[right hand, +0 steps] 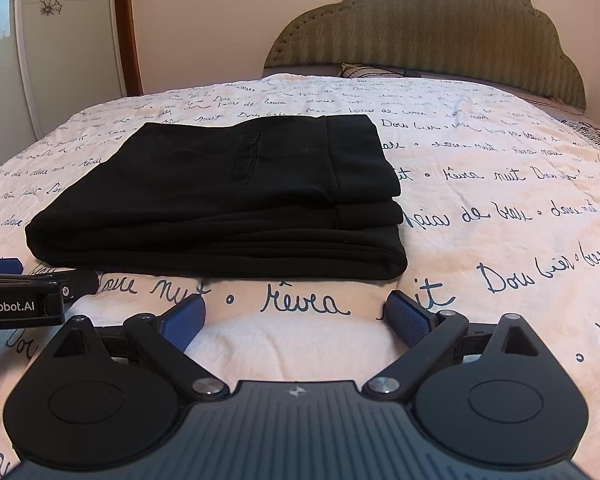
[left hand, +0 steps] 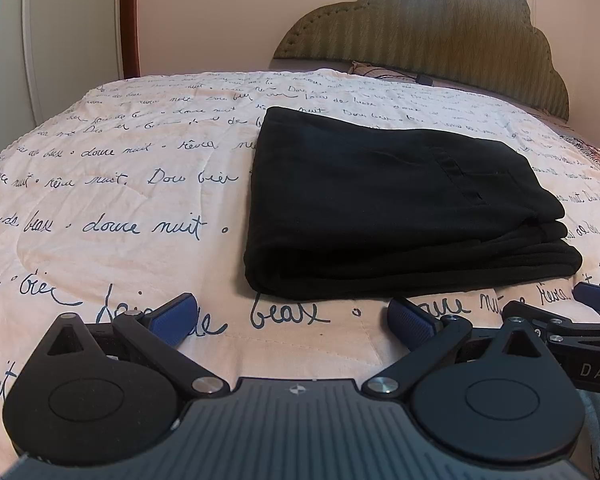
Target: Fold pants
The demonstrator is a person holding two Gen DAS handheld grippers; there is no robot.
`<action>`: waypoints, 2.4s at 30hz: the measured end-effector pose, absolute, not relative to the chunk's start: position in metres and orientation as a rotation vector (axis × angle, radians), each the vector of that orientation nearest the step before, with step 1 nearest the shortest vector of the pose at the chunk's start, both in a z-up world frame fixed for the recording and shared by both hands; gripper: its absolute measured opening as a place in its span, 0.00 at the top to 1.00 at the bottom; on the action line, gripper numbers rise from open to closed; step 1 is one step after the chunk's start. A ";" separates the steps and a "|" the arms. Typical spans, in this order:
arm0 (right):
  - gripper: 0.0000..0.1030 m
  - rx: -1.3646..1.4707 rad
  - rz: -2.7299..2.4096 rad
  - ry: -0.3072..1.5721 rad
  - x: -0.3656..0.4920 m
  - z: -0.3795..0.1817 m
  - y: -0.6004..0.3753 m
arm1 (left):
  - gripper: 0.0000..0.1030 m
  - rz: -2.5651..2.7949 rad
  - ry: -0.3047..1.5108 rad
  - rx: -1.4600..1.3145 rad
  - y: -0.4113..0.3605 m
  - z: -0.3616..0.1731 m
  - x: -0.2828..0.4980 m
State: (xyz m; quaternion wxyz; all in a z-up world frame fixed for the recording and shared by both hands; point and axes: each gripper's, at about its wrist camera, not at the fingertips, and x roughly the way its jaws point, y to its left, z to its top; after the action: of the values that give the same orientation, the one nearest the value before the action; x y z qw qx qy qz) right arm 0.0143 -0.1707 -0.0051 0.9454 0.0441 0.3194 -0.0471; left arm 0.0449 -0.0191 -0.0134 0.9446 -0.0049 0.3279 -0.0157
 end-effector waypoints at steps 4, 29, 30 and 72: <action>0.05 0.091 -0.096 0.650 0.014 -0.005 -0.171 | 0.00 -0.033 0.667 -0.013 -0.019 -0.013 0.045; 0.05 0.097 -0.093 0.647 0.014 -0.005 -0.172 | 0.00 -0.034 0.664 -0.020 -0.019 -0.013 0.044; 0.05 0.097 -0.093 0.647 0.014 -0.005 -0.172 | 0.00 -0.034 0.664 -0.020 -0.019 -0.013 0.044; 0.05 0.099 -0.092 0.646 0.013 -0.005 -0.172 | 0.00 -0.029 0.687 0.017 -0.024 -0.014 0.048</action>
State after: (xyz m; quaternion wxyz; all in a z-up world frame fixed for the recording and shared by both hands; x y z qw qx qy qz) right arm 0.0134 -0.1719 -0.0051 0.9460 0.0487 0.3173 -0.0453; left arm 0.0484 -0.0242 -0.0138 0.9414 0.0083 0.3370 -0.0143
